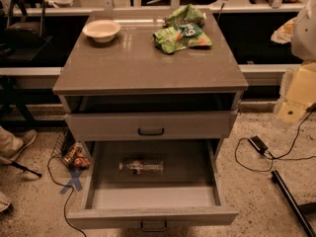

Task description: Pick water bottle from middle drawer and place on counter

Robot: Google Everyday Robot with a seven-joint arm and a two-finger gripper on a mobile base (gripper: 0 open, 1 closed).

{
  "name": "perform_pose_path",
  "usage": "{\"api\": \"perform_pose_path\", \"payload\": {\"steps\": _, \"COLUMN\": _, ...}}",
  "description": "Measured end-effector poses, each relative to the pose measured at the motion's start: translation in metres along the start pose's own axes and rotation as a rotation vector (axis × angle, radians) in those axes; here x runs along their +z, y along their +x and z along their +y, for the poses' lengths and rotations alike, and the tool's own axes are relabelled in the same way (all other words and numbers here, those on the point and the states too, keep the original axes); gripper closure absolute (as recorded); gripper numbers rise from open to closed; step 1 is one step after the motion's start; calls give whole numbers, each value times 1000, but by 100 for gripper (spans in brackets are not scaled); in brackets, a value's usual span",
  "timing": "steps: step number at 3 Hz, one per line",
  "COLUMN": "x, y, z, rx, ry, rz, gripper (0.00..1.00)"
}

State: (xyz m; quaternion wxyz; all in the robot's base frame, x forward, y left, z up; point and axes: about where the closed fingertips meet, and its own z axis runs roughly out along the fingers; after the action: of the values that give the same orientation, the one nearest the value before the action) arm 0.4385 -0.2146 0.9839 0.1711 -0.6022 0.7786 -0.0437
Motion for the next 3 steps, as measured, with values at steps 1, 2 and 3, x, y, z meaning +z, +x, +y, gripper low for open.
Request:
{"api": "perform_pose_path", "payload": {"steps": 1, "x": 0, "y": 0, "z": 0, "rx": 0, "ry": 2, "rz": -1, "gripper": 0}}
{"api": "perform_pose_path", "payload": {"steps": 2, "x": 44, "y": -1, "z": 25, "rx": 40, "ry": -81, "rz": -71, "gripper": 0}}
{"api": "perform_pose_path", "payload": {"steps": 3, "x": 136, "y": -17, "z": 76, "rx": 110, "ry": -220, "rz": -199, "gripper": 0}}
